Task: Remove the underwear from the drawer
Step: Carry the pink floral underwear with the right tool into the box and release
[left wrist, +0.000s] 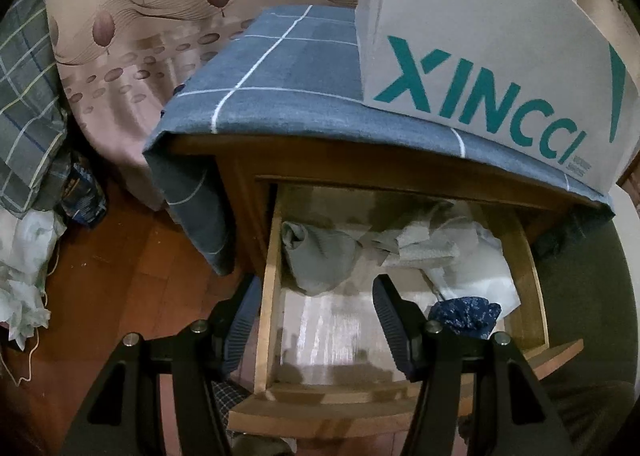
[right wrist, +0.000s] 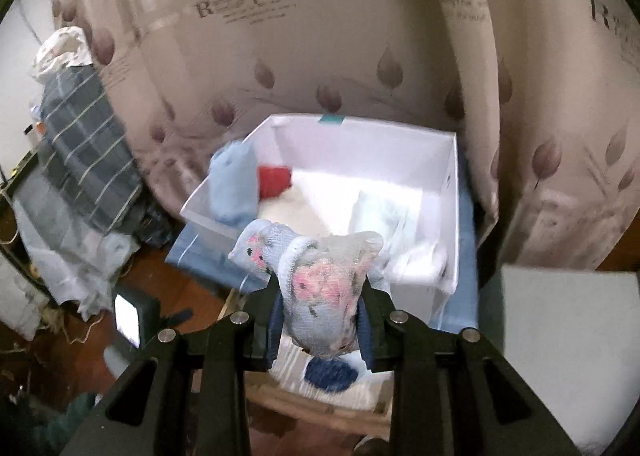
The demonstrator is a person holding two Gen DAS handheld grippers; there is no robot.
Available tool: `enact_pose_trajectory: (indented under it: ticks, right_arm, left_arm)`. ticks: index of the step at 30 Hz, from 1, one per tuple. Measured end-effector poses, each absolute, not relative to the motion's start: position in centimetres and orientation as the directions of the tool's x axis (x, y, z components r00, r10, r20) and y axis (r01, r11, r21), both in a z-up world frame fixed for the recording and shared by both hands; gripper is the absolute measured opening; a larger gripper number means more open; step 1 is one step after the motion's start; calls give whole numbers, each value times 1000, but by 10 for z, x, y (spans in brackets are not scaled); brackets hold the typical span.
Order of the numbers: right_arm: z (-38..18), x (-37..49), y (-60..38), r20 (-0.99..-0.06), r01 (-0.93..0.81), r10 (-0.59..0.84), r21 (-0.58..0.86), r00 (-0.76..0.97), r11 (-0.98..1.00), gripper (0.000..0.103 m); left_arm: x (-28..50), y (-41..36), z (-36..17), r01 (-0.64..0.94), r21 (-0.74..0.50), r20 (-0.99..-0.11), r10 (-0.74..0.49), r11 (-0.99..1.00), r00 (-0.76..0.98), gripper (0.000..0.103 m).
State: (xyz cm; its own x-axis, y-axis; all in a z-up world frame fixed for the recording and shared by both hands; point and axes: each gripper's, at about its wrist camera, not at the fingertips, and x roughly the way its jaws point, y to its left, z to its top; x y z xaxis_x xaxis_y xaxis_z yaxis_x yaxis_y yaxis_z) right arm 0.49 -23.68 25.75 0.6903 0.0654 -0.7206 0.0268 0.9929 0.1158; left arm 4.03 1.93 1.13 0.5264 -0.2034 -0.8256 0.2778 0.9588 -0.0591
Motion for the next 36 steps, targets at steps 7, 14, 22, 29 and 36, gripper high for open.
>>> enact_pose_trajectory:
  ticks: [7,14,22,29,36]
  right_arm:
    - [249,65,-247,-763,86,-11,59,646,995,29]
    - [210,105,-261,-819,143,-93,-13,566,990,30]
    - [175,124,-267,-857,166,-128,-50,499,985,36]
    - [174,125,-264,-854,169,-142,-65,500,983,48]
    - [203,100,-253,-824,147,-123,-49,553,988,55]
  left_arm:
    - [38,21,13,292,-21,-813,-186,956,552,60]
    - [43,27,11,280,-42,-822,-193,959,536,59]
    - [40,29,11,295,-50,-820,-207,954,533,60]
    - [42,28,9,293,-55,-828,-208,955,521,60]
    - [43,32,12,294,-108,-819,-252,950,515,59]
